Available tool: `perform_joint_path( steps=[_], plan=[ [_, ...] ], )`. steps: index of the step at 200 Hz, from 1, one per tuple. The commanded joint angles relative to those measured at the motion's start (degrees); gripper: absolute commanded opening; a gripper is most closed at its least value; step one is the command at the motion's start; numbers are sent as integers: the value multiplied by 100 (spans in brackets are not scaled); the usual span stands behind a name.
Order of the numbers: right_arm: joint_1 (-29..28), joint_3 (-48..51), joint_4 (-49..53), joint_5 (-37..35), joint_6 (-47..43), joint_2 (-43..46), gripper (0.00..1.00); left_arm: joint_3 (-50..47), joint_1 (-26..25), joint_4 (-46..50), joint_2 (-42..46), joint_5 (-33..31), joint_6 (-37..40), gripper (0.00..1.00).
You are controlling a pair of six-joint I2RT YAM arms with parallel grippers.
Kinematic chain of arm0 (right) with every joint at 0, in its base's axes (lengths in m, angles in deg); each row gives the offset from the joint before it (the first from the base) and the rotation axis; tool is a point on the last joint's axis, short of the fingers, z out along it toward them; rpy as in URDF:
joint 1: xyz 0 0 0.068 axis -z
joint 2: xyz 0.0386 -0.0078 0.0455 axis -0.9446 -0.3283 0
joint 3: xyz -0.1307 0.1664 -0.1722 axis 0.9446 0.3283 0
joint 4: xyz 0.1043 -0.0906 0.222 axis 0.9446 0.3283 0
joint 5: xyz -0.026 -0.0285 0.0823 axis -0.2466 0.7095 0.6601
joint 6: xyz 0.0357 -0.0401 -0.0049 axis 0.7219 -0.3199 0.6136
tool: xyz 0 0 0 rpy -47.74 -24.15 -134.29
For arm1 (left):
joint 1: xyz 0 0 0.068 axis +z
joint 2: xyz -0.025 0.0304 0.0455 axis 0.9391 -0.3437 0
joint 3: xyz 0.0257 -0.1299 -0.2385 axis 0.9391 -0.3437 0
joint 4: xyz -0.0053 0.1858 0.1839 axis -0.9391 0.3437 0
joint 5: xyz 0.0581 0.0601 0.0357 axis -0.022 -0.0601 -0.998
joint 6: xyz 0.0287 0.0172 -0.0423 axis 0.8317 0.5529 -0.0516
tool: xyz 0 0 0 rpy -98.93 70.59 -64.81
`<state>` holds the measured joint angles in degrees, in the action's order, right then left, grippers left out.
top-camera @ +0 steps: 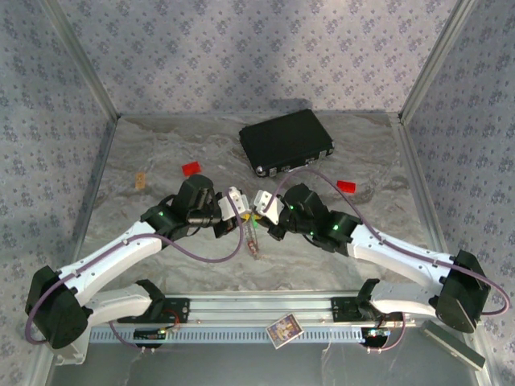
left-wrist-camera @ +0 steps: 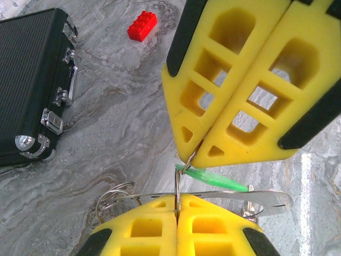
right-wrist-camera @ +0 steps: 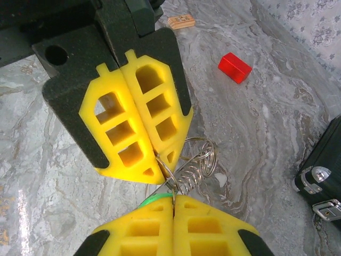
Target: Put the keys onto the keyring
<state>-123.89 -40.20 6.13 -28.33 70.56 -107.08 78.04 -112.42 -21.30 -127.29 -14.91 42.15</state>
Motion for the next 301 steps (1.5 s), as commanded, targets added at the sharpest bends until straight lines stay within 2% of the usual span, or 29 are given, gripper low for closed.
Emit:
perform_joint_path(
  steps=[1,78,160,190,261,301],
  plan=[
    [15,-258,-93,128,88,-76,0,135,-97,-55,115,25,189,0],
    [110,-479,155,93,320,-251,0,80,-412,-151,146,-693,598,0],
    [359,-492,490,-32,862,-306,0,-259,-430,-646,499,-765,647,0],
    [431,-560,478,228,1064,-324,0,-362,-449,-750,550,-770,734,0],
    [736,-580,624,1105,1283,-390,0,-815,-547,-1401,730,-1233,946,0],
    [779,-565,702,1184,1244,-429,0,-870,-542,-1533,779,-1228,719,0]
  ],
)
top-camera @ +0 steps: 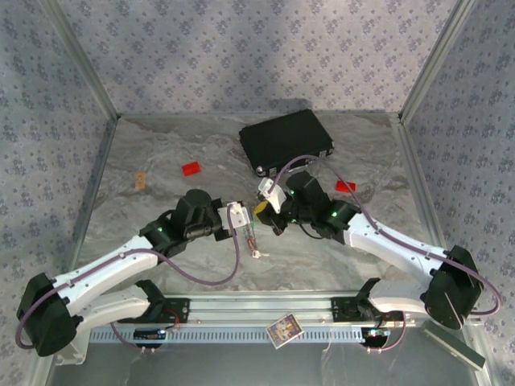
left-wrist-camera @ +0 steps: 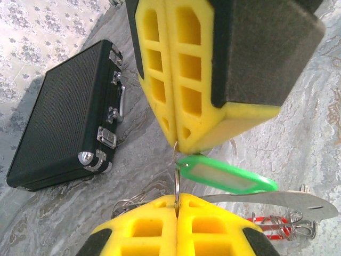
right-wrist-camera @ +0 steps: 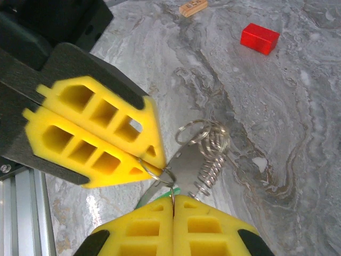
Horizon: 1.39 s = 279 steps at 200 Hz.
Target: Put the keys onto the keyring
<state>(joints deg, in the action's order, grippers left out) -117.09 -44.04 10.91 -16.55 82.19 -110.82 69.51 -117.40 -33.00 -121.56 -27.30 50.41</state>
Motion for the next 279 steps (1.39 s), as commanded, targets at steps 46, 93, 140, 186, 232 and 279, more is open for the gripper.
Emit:
perform_joint_path(
  steps=[46,93,140,186,232,279],
  plan=[
    [148,-206,194,242,127,-79,0,-130,-43,-538,285,24,-286,0],
    [-169,52,60,-691,-871,185,0,49,-48,-334,298,200,-1309,0],
    [-406,103,-163,-1143,-1582,286,0,378,-48,258,262,425,-2290,0],
    [-596,13,-133,-1264,-1962,273,0,624,-48,587,128,548,-2563,0],
    [-601,264,-569,-1165,-1911,476,0,643,-48,667,59,463,-2565,0],
    [-686,358,-507,-1535,-1864,612,0,667,-44,741,43,415,-2627,0]
  ],
)
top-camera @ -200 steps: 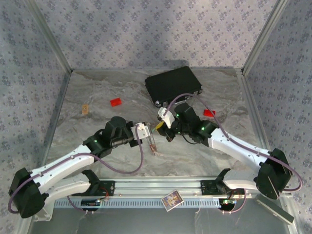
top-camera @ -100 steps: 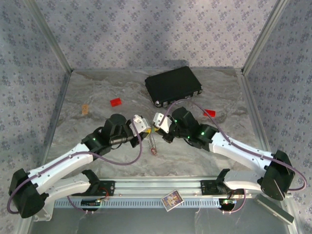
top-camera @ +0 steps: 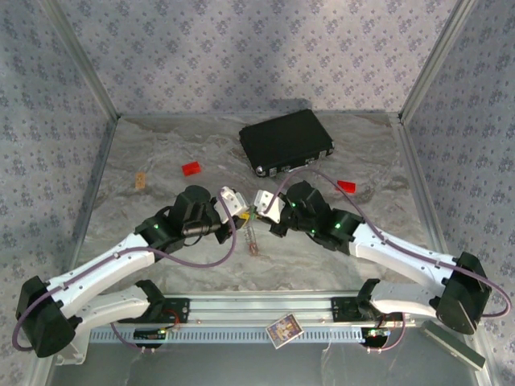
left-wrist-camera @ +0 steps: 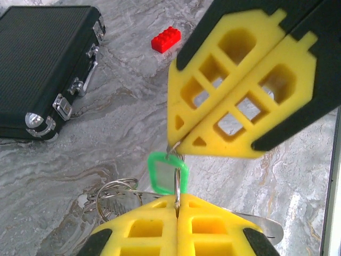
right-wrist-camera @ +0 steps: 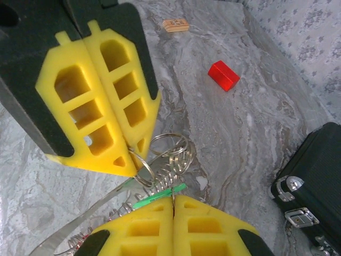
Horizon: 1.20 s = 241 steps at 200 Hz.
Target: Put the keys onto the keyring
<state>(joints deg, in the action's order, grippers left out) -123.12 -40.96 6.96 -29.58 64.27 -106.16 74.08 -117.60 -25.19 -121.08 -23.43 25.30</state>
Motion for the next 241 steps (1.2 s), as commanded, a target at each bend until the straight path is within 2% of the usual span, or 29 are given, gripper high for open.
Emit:
perform_joint_path(
  steps=[1,61,79,114,151,166,200,241],
  plan=[
    [-86,50,-108,-232,-75,151,0,208,-22,-41,-9,29,-120,0],
    [-195,-29,-35,-126,-86,86,0,263,-29,-83,-35,43,-185,0],
    [-185,-8,-43,-316,81,59,0,255,-26,-48,-32,-7,-160,0],
    [55,66,753,-759,1452,50,0,186,-29,-34,90,-290,-159,0],
    [52,-81,2614,-903,3754,-200,0,100,-24,-144,152,-421,-119,0],
    [70,-240,3319,-799,4378,-401,0,70,-29,-186,161,-444,-87,0],
    [126,-279,3782,-320,4995,-837,0,33,-22,-246,175,-447,-31,0],
    [499,-347,3614,32,4728,-1475,0,-5,-24,-289,232,-423,-27,0]
  ],
)
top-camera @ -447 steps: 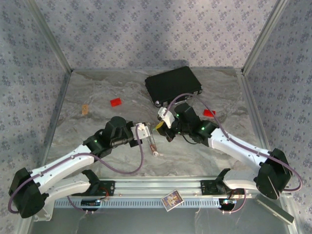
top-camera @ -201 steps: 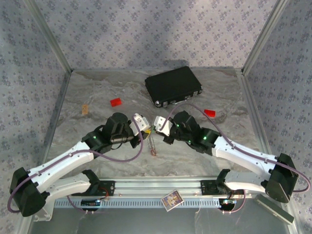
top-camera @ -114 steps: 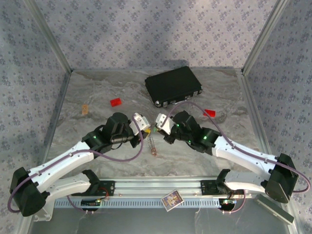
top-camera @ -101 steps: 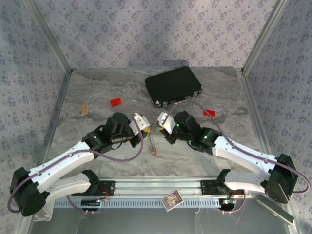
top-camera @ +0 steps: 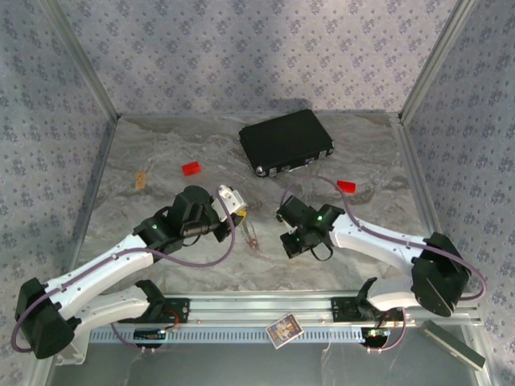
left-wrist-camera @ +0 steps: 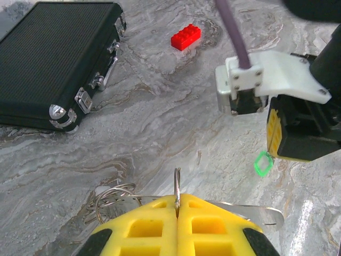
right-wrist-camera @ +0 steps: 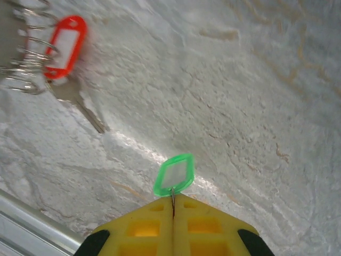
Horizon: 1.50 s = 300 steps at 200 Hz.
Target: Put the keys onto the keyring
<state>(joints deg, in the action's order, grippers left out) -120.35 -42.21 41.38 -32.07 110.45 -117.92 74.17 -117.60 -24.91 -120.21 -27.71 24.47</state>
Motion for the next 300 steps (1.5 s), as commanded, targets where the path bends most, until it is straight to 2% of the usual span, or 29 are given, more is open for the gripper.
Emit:
perform_joint_path(
  steps=[1,49,118,136,194,300],
  plan=[
    [231,-231,166,282,106,-314,0,-14,-26,-318,141,3,65,0],
    [654,-566,-169,370,-251,-1098,0,-47,-25,-294,157,10,91,0],
    [882,-915,-572,510,-470,-1903,0,-93,-26,-276,240,-1,82,0],
    [900,-919,-588,493,-477,-1972,0,-108,-29,-274,255,-8,94,0],
    [931,-985,-588,397,-496,-1975,17,-93,-24,-274,247,5,100,0],
    [918,-1025,-591,425,-505,-2051,18,-83,-27,-265,226,10,117,0]
  ],
)
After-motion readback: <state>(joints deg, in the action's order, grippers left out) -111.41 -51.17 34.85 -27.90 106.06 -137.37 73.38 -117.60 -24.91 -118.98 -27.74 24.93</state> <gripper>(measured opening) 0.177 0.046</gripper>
